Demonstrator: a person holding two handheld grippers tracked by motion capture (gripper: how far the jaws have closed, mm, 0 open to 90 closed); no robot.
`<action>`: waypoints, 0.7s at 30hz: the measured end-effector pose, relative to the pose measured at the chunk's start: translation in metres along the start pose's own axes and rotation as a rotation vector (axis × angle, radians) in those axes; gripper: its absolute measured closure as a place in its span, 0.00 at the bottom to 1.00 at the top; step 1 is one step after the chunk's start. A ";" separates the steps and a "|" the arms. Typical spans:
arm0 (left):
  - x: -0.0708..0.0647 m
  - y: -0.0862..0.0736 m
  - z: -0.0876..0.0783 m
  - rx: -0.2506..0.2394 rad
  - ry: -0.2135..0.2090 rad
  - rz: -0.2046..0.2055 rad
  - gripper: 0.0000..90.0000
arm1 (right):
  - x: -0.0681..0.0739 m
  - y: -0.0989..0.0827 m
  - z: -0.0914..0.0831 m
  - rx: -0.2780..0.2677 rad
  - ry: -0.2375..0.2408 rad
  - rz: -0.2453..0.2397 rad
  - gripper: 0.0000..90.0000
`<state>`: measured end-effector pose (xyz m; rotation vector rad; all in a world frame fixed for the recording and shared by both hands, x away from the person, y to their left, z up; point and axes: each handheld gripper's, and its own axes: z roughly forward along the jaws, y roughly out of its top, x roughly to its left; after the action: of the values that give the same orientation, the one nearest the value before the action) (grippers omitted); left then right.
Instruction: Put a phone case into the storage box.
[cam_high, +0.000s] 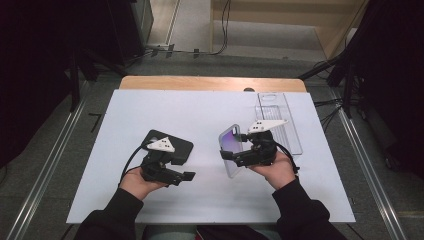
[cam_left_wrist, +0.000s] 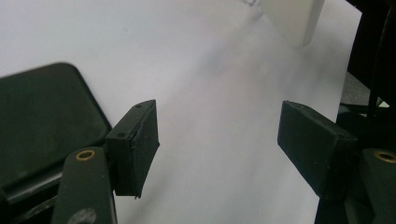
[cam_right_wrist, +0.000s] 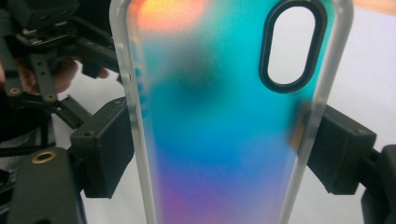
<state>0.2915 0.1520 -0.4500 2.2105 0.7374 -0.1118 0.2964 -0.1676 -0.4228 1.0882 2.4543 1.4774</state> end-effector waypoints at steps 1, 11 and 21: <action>0.000 0.000 0.000 0.000 0.000 0.000 0.32 | -0.001 0.000 -0.002 0.001 0.003 0.009 0.18; 0.001 -0.016 -0.012 -0.014 0.032 -0.031 0.32 | -0.014 0.004 -0.024 -0.036 -0.014 0.024 0.18; 0.003 -0.024 -0.020 -0.028 0.047 -0.058 0.32 | -0.024 0.010 -0.037 -0.050 -0.030 0.040 0.18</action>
<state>0.2782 0.1800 -0.4527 2.1721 0.8247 -0.0778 0.3047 -0.2068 -0.4017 1.1475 2.3765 1.5135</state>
